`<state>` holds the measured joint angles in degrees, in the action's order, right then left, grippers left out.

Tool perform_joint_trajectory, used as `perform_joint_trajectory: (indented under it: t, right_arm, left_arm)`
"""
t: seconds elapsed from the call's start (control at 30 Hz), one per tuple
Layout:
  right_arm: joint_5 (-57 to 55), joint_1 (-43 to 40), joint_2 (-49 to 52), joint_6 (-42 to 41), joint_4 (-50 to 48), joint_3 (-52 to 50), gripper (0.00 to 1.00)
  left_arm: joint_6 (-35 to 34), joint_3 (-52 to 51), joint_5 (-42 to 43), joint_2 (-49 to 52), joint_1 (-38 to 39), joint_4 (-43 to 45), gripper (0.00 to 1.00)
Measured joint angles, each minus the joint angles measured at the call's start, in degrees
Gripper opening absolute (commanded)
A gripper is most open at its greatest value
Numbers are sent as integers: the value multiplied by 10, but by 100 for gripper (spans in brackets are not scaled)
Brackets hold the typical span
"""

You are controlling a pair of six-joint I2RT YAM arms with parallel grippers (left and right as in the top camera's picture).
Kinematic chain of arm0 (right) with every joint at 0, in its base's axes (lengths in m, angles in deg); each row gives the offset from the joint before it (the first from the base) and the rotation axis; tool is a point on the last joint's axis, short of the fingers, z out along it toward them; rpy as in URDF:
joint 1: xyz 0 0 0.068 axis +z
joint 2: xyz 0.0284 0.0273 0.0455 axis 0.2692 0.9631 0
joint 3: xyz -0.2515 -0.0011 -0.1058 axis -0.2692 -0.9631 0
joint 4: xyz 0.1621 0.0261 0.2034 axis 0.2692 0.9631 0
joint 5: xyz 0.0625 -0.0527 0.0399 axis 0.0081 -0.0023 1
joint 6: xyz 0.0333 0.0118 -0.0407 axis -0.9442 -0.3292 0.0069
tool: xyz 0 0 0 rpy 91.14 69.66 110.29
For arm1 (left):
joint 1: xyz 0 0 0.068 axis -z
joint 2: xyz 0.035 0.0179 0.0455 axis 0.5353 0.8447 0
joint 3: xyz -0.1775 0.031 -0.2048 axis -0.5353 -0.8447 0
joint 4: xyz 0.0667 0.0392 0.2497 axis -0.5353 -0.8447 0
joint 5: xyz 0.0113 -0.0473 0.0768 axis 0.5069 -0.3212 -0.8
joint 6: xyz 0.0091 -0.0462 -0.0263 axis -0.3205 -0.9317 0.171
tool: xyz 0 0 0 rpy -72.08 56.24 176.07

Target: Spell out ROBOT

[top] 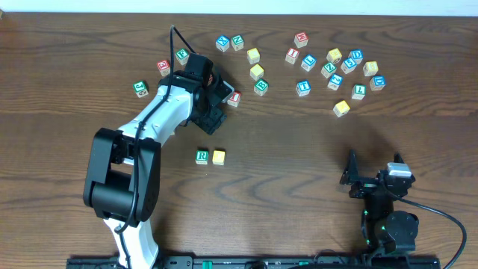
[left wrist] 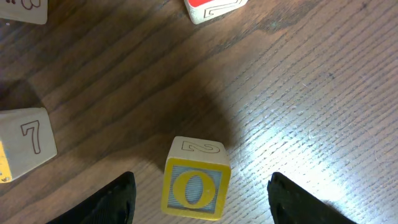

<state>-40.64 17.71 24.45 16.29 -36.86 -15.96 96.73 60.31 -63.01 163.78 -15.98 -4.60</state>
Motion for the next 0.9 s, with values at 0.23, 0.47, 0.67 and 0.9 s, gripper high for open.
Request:
perform_joint_trajectory:
  t: [0.23, 0.47, 0.67, 0.9]
  right_arm:
    - [0, 0, 0, 0, 0, 0, 99]
    - [0, 0, 0, 0, 0, 0, 99]
    - [0, 0, 0, 0, 0, 0, 99]
    - [0, 0, 0, 0, 0, 0, 99]
  left_arm:
    - [0, 0, 0, 0, 0, 7, 67]
    - [0, 0, 0, 9, 0, 9, 67]
    - [0, 0, 0, 24, 0, 9, 66]
    - [1, 0, 0, 24, 0, 9, 57]
